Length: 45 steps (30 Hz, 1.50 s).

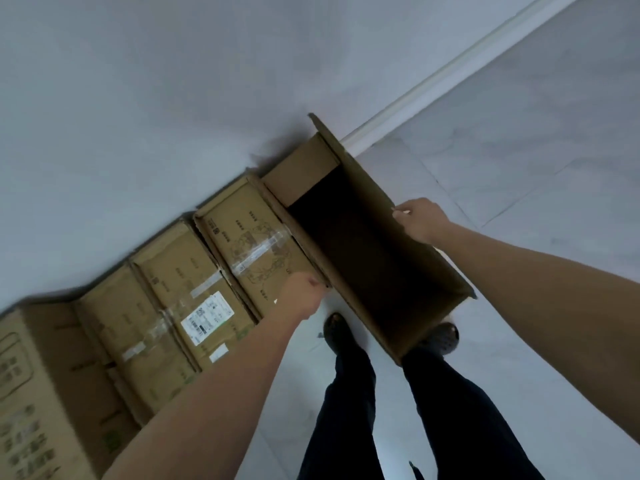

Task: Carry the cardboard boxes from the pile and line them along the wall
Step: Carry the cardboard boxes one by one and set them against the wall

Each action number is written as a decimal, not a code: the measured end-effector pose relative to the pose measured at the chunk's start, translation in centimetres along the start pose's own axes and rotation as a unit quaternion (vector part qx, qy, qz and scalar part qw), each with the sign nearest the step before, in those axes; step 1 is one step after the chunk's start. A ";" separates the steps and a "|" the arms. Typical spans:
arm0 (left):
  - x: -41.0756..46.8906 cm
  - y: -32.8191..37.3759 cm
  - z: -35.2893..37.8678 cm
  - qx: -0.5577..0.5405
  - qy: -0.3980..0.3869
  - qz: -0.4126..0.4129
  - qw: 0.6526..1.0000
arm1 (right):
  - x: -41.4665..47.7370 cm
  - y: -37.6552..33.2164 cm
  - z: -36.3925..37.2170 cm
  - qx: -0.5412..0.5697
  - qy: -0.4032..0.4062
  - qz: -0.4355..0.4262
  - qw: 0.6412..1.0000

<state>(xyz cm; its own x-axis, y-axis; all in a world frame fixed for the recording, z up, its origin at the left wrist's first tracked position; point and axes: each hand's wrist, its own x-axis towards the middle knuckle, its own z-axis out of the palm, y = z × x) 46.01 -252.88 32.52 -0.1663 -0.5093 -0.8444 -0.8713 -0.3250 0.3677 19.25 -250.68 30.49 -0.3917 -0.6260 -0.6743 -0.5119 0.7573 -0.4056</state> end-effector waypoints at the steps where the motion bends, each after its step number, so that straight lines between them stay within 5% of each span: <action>1: -1.0 0.8 0.1 0.023 0.000 0.017 1.000 | -1.6 0.9 -1.0 0.027 0.003 0.008 1.000; 8: -8.8 9.5 7.0 0.144 0.001 0.121 0.982 | -14.7 14.6 -7.3 0.165 0.038 0.131 0.977; 18: -21.4 23.7 30.6 0.288 -0.074 0.271 0.916 | -34.9 41.6 -14.0 0.276 0.140 0.258 0.915; 26: -32.2 34.2 49.4 0.438 -0.169 0.407 0.783 | -48.3 58.1 -18.2 0.379 0.270 0.341 0.817; 45: -48.7 50.5 94.1 0.660 -0.269 0.494 0.498 | -66.7 89.5 -21.0 0.544 0.380 0.477 0.576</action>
<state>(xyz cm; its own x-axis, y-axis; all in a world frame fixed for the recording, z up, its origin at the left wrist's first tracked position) -33.33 -169.48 55.50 -0.6048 0.5019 -0.6183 0.2737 0.8601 0.4305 -16.45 -145.02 52.13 -0.5318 0.5842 -0.6132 0.8338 0.2341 -0.5001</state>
